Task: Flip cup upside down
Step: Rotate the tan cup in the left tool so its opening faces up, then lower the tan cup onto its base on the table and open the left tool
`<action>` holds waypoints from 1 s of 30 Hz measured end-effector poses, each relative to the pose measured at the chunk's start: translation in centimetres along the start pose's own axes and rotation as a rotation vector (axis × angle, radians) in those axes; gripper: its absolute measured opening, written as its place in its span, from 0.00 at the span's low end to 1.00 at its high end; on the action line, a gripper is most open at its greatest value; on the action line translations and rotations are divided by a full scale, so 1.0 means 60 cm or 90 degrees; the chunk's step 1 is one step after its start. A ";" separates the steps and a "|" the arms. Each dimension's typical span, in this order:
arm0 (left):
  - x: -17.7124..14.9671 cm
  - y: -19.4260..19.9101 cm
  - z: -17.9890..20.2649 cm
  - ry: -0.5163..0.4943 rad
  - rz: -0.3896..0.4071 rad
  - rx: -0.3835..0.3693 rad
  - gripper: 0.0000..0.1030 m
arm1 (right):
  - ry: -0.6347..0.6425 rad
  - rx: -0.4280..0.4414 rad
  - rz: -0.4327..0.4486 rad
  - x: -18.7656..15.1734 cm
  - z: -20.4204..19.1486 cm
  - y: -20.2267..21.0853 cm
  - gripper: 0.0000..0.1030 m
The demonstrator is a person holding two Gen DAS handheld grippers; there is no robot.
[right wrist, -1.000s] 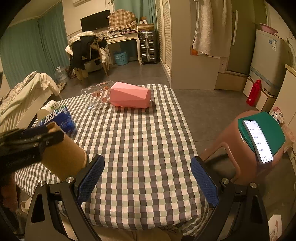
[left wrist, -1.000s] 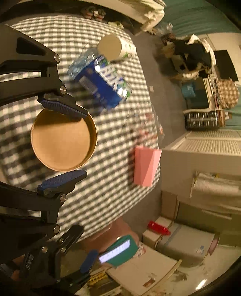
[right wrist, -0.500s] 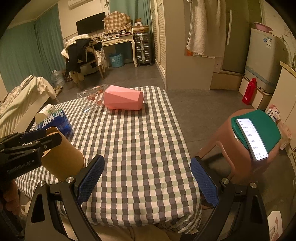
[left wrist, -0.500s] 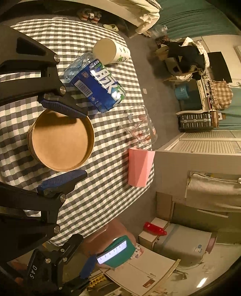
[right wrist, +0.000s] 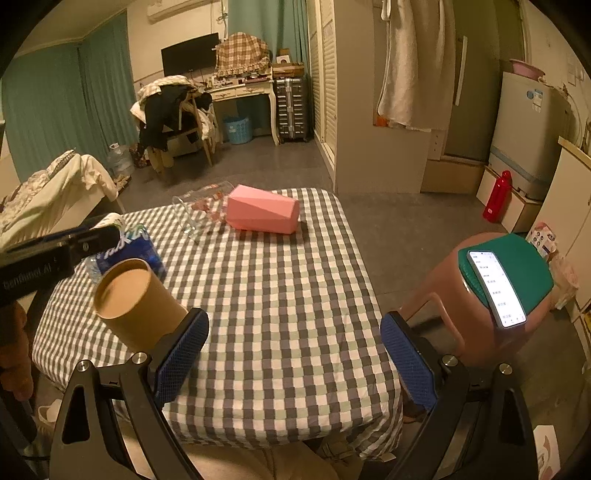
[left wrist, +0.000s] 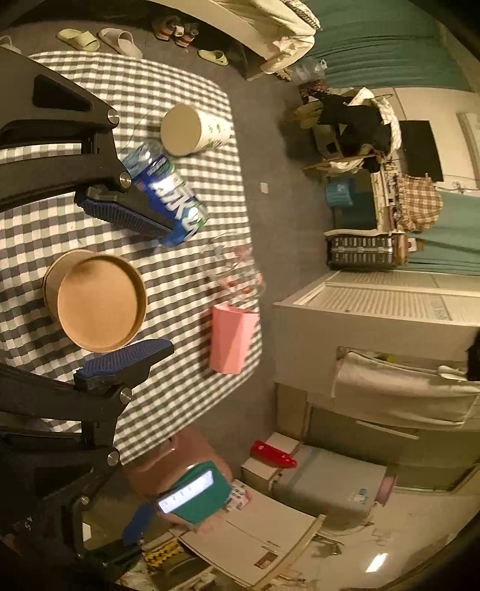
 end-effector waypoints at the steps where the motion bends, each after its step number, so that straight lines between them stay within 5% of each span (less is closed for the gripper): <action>1: 0.002 0.011 -0.003 0.003 0.009 0.000 0.59 | 0.002 0.000 0.004 0.000 -0.004 0.005 0.92; 12: -0.039 0.095 -0.061 0.049 0.075 0.038 0.59 | 0.035 0.023 0.064 0.007 -0.058 0.065 0.92; 24: -0.121 0.104 -0.111 0.091 0.107 0.091 0.60 | 0.085 0.057 0.090 -0.009 -0.118 0.071 0.92; 27: -0.136 0.095 -0.117 0.100 0.099 0.094 0.79 | 0.100 0.059 0.095 -0.013 -0.128 0.065 0.92; 30: -0.144 0.094 -0.123 0.115 0.104 0.094 0.84 | 0.109 0.055 0.101 -0.017 -0.133 0.062 0.92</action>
Point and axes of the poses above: each gripper's, at about its wrist camera, not at the fingertips, and y roughly against the way its jaws point, z to its right, x to its top, the point moved 10 cm from there along -y, roughly the way its jaws point, and after that the axes turned 8 degrees about -z, right-handed, at the moved point
